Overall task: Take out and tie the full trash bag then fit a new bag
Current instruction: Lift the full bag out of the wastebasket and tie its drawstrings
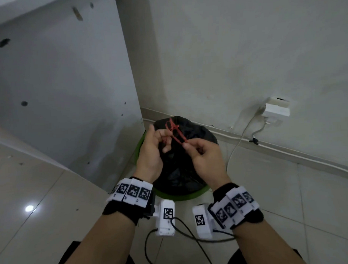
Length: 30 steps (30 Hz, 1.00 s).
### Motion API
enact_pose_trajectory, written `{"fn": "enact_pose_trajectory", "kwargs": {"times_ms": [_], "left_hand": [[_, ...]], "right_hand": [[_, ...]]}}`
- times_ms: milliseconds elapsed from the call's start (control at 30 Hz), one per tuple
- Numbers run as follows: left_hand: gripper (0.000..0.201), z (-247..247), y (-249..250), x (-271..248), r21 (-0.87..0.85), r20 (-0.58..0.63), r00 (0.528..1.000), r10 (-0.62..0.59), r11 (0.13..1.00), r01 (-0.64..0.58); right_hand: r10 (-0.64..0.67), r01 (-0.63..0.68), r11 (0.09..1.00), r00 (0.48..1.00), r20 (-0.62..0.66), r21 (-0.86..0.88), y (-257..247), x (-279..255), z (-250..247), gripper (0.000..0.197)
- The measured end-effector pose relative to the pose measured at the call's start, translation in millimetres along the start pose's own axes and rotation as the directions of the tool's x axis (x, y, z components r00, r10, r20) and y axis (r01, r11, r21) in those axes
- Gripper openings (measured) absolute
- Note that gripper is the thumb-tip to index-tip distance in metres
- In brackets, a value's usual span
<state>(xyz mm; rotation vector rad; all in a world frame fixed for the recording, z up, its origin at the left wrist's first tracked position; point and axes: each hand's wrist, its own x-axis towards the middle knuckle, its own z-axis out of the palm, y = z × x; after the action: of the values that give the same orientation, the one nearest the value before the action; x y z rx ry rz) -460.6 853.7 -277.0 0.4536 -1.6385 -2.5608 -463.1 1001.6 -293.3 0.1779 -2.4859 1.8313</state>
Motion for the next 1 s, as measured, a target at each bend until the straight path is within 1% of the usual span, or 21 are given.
{"fn": "enact_pose_trajectory", "kwargs": {"times_ms": [33,67,100,167,233,300,367,433,500,567,600,633,667,700,733,800,867,900,933,967,1000], "left_hand": [[0.039,-2,-1,0,-0.029,0.008,0.999,0.032,0.999,-0.032],[0.029,-3,-2,0,-0.026,0.013,0.998,0.065,0.998,-0.064],[0.023,-2,-5,-1,0.022,0.013,0.996,0.090,0.996,-0.090],[0.025,1,-10,-5,0.160,0.058,0.990,0.128,0.978,-0.136],[0.027,5,-15,-9,0.307,0.155,0.976,0.156,0.931,-0.197],[0.027,7,-19,-11,0.423,0.243,0.959,0.147,0.873,-0.241],[0.025,10,-20,-12,0.455,0.289,0.947,0.137,0.851,-0.262],[0.022,11,-21,-14,0.501,0.319,0.936,0.150,0.811,-0.301],[0.028,8,-22,-18,0.573,0.353,0.922,0.158,0.742,-0.347],[0.035,2,-21,-22,0.630,0.399,0.892,0.214,0.642,-0.436],[0.036,-1,-20,-23,0.631,0.413,0.874,0.255,0.612,-0.477],[0.034,-3,-18,-23,0.614,0.416,0.860,0.296,0.606,-0.506],[0.031,-4,-15,-22,0.590,0.408,0.849,0.334,0.614,-0.525],[0.029,-4,-14,-22,0.570,0.392,0.845,0.365,0.624,-0.534],[0.030,-4,-12,-20,0.564,0.374,0.846,0.380,0.631,-0.532],[0.029,-4,-12,-16,0.563,0.352,0.850,0.393,0.636,-0.527],[0.025,-5,-13,-12,0.547,0.340,0.839,0.424,0.637,-0.543],[0.023,-5,-14,-11,0.543,0.345,0.826,0.446,0.623,-0.563],[0.021,-7,-14,-10,0.555,0.366,0.814,0.451,0.596,-0.580],[0.020,-10,-14,-10,0.574,0.402,0.805,0.437,0.565,-0.593],[0.021,-12,-13,-11,0.587,0.445,0.800,0.402,0.544,-0.599]], "right_hand": [[0.080,-0.081,0.985,0.997,0.011,0.154,1,3,-3,0.009],[0.122,-0.126,0.953,0.992,0.030,0.275,0,4,-7,0.009],[0.125,-0.136,0.927,0.991,0.054,0.351,-1,4,-10,0.007],[0.047,-0.078,0.929,0.994,0.095,0.362,-4,4,-14,0.007],[-0.038,-0.005,0.956,0.989,0.140,0.292,-4,3,-15,0.009],[-0.045,0.000,0.968,0.984,0.174,0.251,-2,4,-13,0.011],[-0.014,-0.025,0.965,0.989,0.146,0.261,0,3,-9,0.016],[0.109,-0.119,0.928,0.993,0.047,0.352,-3,3,-6,0.018],[0.221,-0.176,0.897,0.973,-0.065,0.406,-4,4,-5,0.013],[0.213,-0.163,0.941,0.967,-0.143,0.298,-5,4,-9,0.010],[0.148,-0.122,0.978,0.977,-0.151,0.166,-5,4,-12,0.011],[0.065,-0.065,0.998,0.992,-0.112,0.003,-5,2,-16,0.011],[0.002,-0.005,0.988,1.000,-0.022,-0.153,-6,0,-19,0.011],[-0.011,0.037,0.963,0.995,0.098,-0.265,-8,-2,-23,0.012],[0.025,0.047,0.946,0.976,0.217,-0.320,-9,-2,-26,0.013],[0.128,-0.011,0.963,0.898,0.422,-0.268,-13,2,-37,0.016],[0.187,-0.099,0.980,0.765,0.616,-0.174,-15,8,-48,0.020],[0.207,-0.159,0.978,0.688,0.696,-0.133,-17,10,-52,0.021],[0.213,-0.228,0.970,0.629,0.748,-0.084,-17,11,-55,0.020],[0.206,-0.305,0.952,0.602,0.771,-0.016,-16,11,-55,0.018],[0.197,-0.367,0.929,0.612,0.766,0.054,-14,10,-55,0.018]]}}
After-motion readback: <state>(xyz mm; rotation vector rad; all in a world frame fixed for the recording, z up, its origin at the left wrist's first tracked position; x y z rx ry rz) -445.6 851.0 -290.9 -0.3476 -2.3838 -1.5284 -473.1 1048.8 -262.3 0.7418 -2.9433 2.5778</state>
